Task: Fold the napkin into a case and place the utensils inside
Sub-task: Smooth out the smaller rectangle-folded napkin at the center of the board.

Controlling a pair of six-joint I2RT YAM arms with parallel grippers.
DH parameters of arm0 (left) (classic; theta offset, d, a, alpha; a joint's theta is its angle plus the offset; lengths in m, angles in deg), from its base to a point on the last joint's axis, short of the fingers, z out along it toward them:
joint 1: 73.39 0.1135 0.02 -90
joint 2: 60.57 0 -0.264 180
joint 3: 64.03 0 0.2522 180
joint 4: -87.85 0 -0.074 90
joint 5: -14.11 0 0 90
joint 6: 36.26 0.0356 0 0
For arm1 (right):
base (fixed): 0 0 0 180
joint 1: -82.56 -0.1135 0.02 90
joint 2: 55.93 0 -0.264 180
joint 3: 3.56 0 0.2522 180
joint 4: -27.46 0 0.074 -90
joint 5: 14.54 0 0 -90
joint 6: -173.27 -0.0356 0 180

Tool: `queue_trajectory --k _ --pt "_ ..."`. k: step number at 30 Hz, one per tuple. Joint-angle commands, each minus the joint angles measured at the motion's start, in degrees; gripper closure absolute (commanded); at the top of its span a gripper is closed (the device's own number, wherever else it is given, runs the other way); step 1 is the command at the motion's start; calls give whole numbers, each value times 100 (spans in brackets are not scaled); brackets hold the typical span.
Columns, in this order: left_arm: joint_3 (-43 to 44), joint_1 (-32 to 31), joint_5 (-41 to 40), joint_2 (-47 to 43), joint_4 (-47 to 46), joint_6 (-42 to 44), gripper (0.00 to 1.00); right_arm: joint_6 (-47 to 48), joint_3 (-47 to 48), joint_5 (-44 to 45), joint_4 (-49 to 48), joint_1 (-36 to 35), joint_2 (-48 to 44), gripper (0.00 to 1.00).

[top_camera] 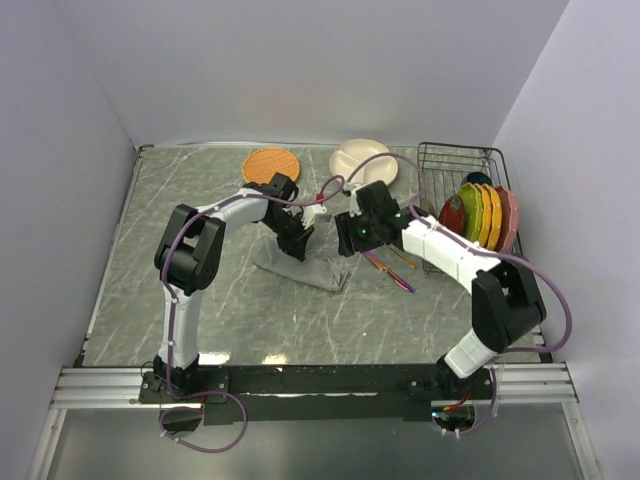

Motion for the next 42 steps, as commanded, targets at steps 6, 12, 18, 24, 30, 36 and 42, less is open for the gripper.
queue_trajectory --k 6,12,18,24,30,36,42 --pt "452 -51 190 506 631 -463 99 1719 -873 1276 -1325 -1090 -917 51" --pt "522 -33 295 761 912 -639 99 2485 -522 689 -1713 -1478 -593 63" --pt "689 11 454 955 1054 -823 99 2924 -460 740 -2108 -1732 -12 75" --pt "724 99 507 1034 1098 -850 99 3258 -434 723 -1916 -1882 357 82" --pt "707 108 489 1052 1036 -859 99 3390 -399 775 -1477 -1952 638 83" --pt "628 116 454 1052 966 -841 99 3592 -381 1012 -1073 -1944 902 84" --pt "531 152 428 1008 931 -815 99 3812 -240 1705 -879 -1935 1324 85"
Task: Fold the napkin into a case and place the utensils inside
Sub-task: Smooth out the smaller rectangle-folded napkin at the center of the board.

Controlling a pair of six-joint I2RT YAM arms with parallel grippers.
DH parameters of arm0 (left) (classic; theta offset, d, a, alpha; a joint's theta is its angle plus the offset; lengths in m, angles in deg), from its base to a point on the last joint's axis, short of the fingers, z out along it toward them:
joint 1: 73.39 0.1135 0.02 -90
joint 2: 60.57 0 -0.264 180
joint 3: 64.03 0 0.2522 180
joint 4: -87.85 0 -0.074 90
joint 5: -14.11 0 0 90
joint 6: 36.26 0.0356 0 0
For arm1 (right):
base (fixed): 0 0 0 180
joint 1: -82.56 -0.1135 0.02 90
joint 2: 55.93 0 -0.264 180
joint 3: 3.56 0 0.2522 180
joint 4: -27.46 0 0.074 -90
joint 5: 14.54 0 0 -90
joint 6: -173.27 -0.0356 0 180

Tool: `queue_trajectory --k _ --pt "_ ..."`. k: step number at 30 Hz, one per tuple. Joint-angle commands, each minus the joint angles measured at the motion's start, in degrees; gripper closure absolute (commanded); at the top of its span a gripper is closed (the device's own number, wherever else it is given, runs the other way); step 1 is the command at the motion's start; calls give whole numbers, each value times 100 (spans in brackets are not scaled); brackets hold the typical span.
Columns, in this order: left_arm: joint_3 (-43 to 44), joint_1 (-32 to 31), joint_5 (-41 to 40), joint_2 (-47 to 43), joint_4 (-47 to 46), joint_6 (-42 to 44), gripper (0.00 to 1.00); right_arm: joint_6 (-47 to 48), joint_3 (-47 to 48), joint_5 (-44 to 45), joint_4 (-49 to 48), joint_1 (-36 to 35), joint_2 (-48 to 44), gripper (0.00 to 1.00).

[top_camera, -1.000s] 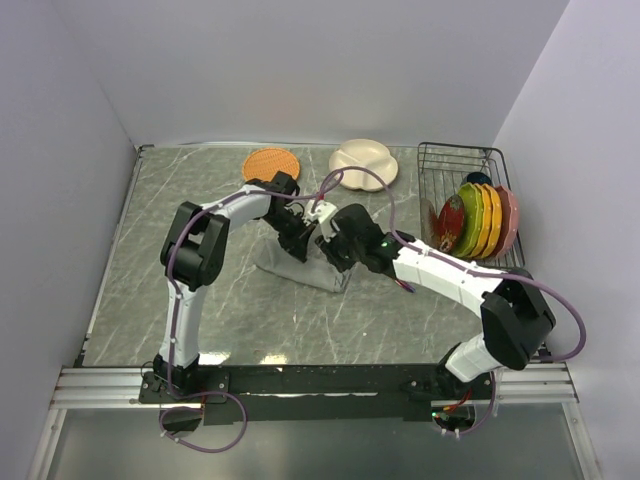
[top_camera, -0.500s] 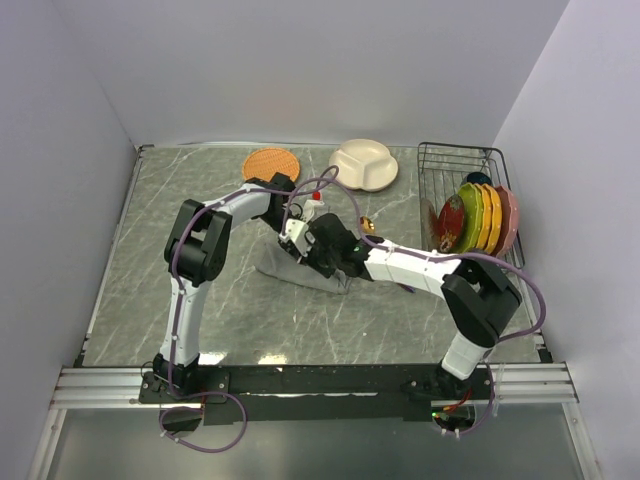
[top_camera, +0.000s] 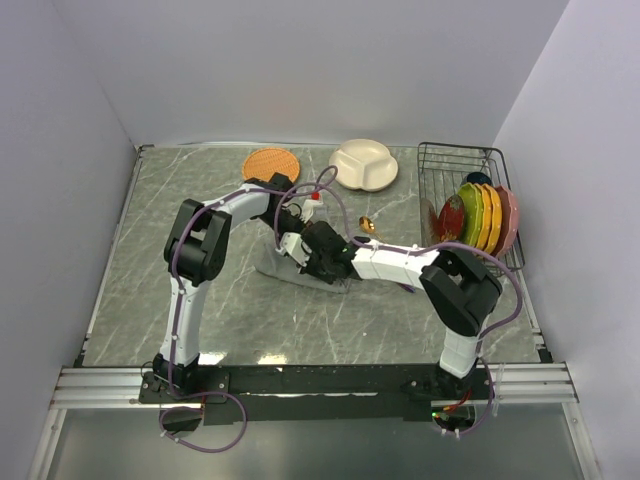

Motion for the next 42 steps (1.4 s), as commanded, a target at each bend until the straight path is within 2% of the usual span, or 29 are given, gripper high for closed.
queue_trajectory --k 1,12,21,24,27,30,33,36,41,42 --pt "-253 -32 -407 260 111 182 99 302 179 740 385 -57 253 85" --pt "-377 65 -495 216 111 270 99 390 188 1461 552 -101 376 84" --pt "-359 126 -399 208 190 332 99 -49 487 1365 709 -93 445 82" --pt "-140 196 -215 181 401 297 87 3 469 1339 684 -93 604 83" --pt "62 521 179 -20 542 34 68 56 452 1356 622 -84 727 83" --pt "168 1004 497 -319 612 -159 60 65 443 1383 552 -93 807 84" --pt "72 1137 542 -548 577 -335 54 47 461 1383 543 -93 842 84" --pt "-121 1128 533 -601 394 -494 46 39 478 1356 508 -93 877 84" --pt "-236 1032 384 -356 129 -512 42 82 399 1330 403 -84 799 84" --pt "-175 962 375 -311 146 -477 37 91 382 1330 376 -84 798 84"
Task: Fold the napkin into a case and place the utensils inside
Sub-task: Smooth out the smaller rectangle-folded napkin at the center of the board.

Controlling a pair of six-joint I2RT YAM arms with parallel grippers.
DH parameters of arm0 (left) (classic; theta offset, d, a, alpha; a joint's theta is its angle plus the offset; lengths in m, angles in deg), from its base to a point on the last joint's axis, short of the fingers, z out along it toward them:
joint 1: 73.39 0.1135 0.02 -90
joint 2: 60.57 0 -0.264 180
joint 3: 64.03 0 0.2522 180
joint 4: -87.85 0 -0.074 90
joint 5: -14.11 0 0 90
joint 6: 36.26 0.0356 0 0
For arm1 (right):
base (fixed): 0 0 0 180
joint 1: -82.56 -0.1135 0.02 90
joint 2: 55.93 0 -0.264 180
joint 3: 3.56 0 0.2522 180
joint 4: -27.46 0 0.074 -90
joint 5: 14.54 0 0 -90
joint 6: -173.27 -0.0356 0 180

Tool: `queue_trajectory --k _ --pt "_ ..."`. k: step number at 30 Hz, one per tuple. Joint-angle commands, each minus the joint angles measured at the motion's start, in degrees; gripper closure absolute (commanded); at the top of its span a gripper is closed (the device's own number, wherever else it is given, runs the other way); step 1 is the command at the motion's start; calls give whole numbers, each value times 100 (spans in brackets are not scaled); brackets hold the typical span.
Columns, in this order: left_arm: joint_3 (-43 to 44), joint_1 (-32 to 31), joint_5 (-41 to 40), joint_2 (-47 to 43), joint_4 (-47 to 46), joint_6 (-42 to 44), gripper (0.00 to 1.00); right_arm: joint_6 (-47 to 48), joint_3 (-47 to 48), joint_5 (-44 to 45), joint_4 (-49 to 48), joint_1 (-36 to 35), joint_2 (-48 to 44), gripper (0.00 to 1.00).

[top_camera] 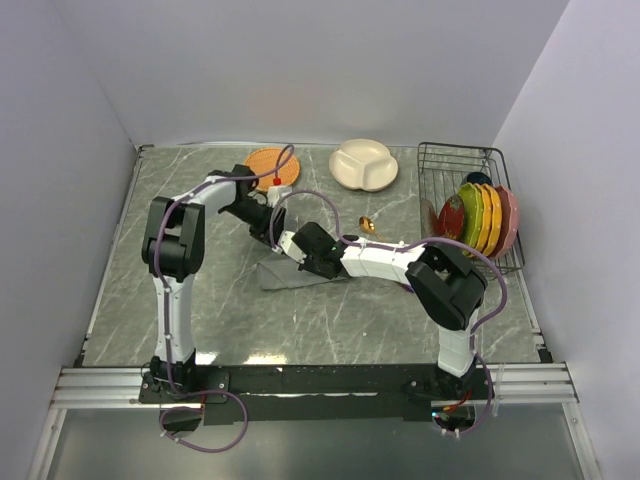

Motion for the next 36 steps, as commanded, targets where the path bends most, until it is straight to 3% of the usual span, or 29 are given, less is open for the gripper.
queue_trajectory --k 1,10,15,19,22,26,29,36 --pt "35 -282 12 17 -131 -66 36 -29 -152 -36 59 45 245 84" --pt "475 -695 -76 509 -52 -49 34 59 -187 -36 -108 54 193 83" --pt "483 -862 -199 597 -88 -31 45 77 -275 -54 -169 45 122 82" --pt "493 -951 -182 694 176 171 47 68 -284 -54 -187 45 105 82" --pt "370 -959 -129 703 176 171 59 68 -266 -62 -169 36 105 81" --pt "308 -959 -207 729 229 250 85 -28 -170 -54 -3 54 17 77" --pt "264 -959 -243 694 168 216 95 -274 128 -115 339 177 -124 74" --pt "264 -968 -260 703 89 101 99 -416 420 -150 639 256 -379 73"
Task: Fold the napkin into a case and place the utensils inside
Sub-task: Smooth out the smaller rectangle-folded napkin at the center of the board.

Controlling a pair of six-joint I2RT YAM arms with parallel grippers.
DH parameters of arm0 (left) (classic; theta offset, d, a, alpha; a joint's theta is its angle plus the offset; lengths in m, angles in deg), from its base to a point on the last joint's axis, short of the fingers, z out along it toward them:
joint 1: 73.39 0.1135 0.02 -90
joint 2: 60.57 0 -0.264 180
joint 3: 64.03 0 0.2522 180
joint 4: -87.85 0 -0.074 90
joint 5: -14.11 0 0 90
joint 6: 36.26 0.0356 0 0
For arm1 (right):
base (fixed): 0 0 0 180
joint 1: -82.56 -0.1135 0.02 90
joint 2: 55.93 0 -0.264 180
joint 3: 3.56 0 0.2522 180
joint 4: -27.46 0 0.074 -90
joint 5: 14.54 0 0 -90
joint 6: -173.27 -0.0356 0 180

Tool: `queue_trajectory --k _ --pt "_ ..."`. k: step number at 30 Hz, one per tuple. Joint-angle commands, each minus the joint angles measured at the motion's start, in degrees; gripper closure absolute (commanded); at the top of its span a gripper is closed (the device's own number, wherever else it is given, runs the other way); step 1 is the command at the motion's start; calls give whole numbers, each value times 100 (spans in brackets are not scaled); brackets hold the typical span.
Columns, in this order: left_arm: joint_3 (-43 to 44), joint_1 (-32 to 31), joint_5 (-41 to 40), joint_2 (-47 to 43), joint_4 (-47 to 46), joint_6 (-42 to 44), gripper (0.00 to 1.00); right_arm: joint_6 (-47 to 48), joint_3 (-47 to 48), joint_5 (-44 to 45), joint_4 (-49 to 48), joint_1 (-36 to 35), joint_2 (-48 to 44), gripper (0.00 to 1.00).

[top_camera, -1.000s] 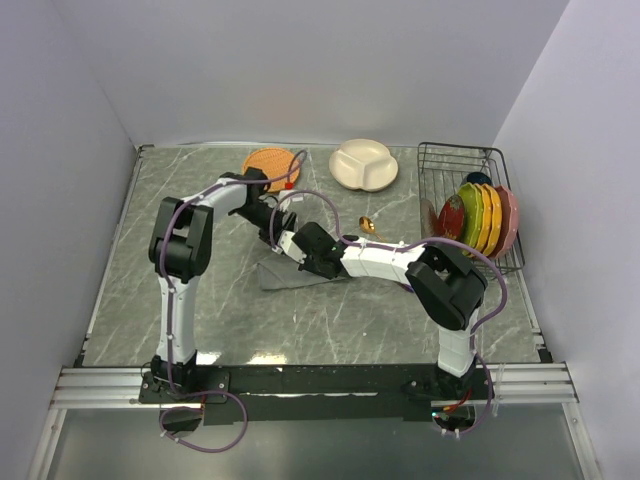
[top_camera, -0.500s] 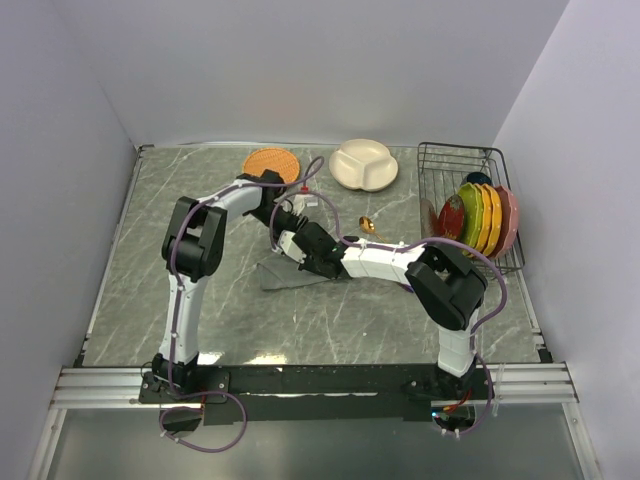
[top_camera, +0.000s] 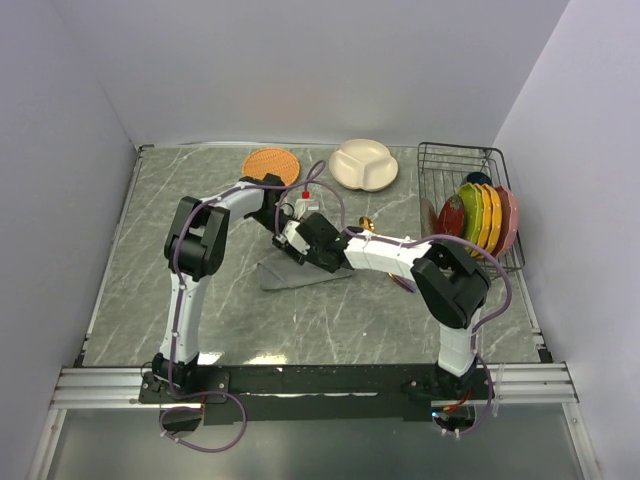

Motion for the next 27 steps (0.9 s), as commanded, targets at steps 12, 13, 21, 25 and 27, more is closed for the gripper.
queue_trajectory --k 12,13,21,25,27 --pt "97 -66 -486 233 282 241 99 25 -434 23 -96 125 69 75" --pt "97 -66 -530 242 291 268 99 -62 -382 -21 70 134 -18 75" --pt "44 -66 -557 216 177 233 99 -959 1270 -1573 1626 696 -687 62" --pt "-26 -66 -609 163 71 180 99 -1485 1535 -2621 2136 1415 -766 60" --pt "-96 -66 -627 146 28 206 99 -1688 1447 -2947 2129 1627 -757 61"
